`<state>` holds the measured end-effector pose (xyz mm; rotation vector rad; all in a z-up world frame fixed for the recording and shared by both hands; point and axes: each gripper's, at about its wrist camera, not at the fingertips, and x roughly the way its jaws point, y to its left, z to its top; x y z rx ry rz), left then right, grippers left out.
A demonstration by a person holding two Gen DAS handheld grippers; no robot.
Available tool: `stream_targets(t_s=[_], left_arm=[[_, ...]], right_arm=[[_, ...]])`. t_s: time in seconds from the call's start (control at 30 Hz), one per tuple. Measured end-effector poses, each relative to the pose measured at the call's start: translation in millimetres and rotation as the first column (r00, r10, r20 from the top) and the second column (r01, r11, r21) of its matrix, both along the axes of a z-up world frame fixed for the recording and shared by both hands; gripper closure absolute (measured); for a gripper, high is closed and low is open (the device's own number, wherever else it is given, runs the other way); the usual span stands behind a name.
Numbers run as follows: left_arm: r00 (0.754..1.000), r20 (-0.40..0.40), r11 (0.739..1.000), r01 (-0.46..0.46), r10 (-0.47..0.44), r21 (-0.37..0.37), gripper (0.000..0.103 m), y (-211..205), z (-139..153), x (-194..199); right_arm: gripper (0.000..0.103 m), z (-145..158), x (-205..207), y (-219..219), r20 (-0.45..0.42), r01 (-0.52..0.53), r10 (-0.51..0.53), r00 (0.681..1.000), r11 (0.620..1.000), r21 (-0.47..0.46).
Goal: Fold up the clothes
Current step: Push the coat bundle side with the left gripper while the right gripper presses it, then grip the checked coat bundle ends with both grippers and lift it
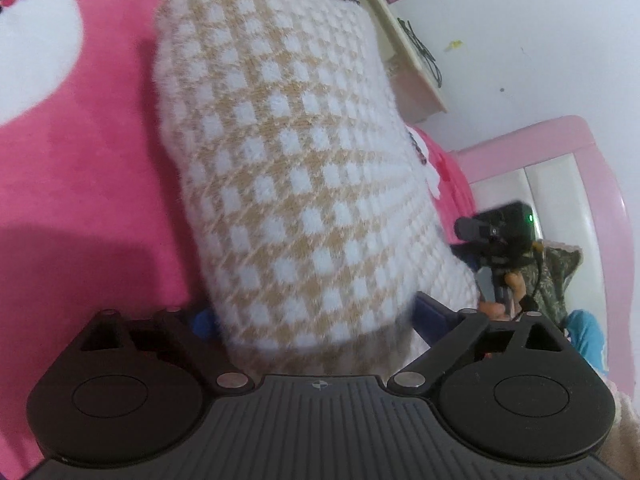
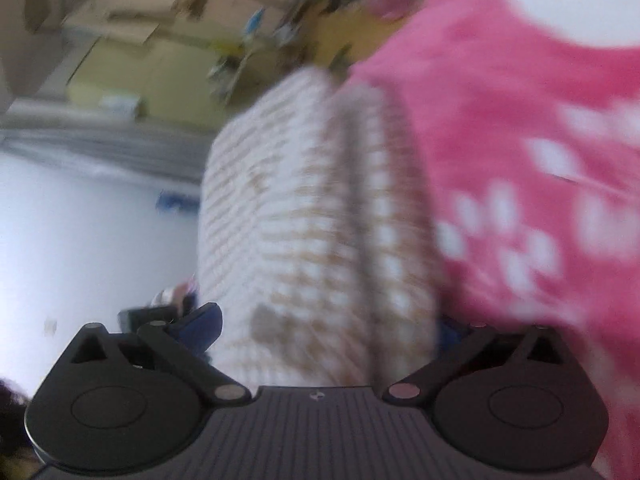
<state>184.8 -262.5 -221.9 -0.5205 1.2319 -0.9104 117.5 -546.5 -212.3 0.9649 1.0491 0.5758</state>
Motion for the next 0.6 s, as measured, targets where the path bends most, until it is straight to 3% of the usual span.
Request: stream_targets(t_s=[0.13,0.2,0.33,0.6], left_arm=[[1.0,0.001,1.0,-0.013,0.013,0.012,0.005,-7,0,-3],[1.0,0.001,1.0,-0.016,0.016,0.017,0.01,-9,4,-5],[1.0,0.006,1.0,-0.008,0.008,0.023,0.013,-11,15,-8],[1.0,0.024,1.0,0.001,-0.001,0.023,0.014,-3,42,-21]], right_arm=[[0.0,6,13,21,0.04,-0.064,0.064,0.997,0.998,0.003],[0.0,11,9,24,0.059,-0.061,0.06,0.996,0.998,0.02],[0.0,30,-13,28,0.155,-0.029,0.017,0.988,0.997,0.072],[0.001,61,-44,57,0.173,0.035,-0.045,0.984,0.998,0.061]])
